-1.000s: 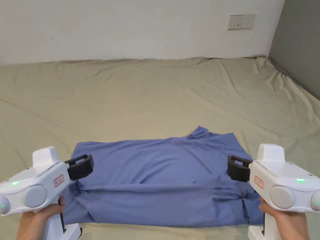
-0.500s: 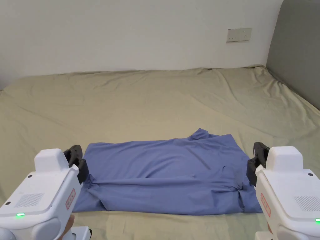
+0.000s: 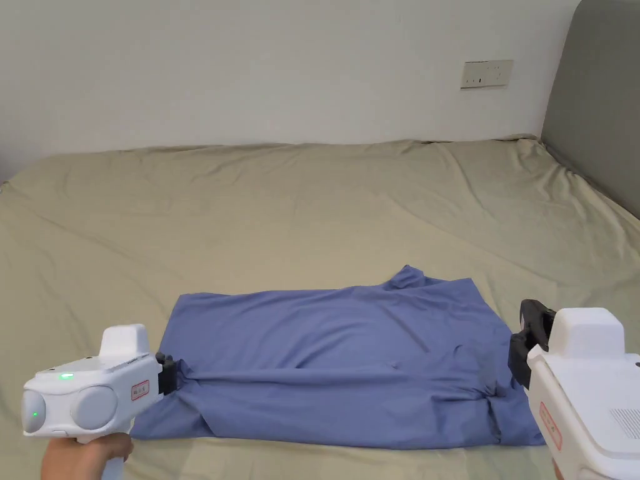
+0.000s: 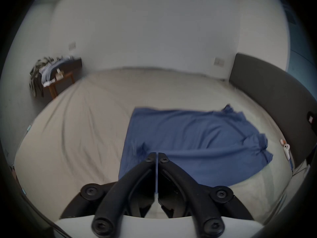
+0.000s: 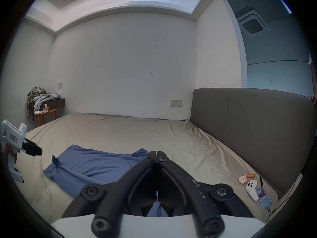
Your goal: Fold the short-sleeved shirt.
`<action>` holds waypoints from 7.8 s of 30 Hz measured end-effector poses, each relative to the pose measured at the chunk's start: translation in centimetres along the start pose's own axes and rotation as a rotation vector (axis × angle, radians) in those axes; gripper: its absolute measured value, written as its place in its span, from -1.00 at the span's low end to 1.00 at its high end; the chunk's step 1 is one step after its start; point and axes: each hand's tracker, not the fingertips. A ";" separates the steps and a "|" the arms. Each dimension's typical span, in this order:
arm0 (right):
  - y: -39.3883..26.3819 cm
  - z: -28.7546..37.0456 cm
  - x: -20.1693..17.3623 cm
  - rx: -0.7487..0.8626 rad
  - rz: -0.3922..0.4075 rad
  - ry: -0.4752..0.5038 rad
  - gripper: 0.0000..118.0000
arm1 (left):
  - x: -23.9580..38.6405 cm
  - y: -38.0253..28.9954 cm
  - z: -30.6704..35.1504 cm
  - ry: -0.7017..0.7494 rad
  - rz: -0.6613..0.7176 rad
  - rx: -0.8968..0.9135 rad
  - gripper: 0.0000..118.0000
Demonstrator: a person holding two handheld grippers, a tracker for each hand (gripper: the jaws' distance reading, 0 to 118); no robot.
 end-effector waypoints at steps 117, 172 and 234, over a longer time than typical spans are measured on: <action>0.5 -11.8 -4.5 -0.084 0.055 0.005 -0.98 | -5.7 4.9 -14.7 0.100 0.235 -0.194 0.77; -8.2 -0.2 7.6 -0.534 -0.187 0.231 -0.94 | -6.9 -8.8 7.2 0.039 0.206 -0.035 -0.94; 1.7 4.6 -6.2 0.072 0.044 0.008 -0.96 | -14.2 -10.3 6.2 -0.298 0.493 -0.121 -0.96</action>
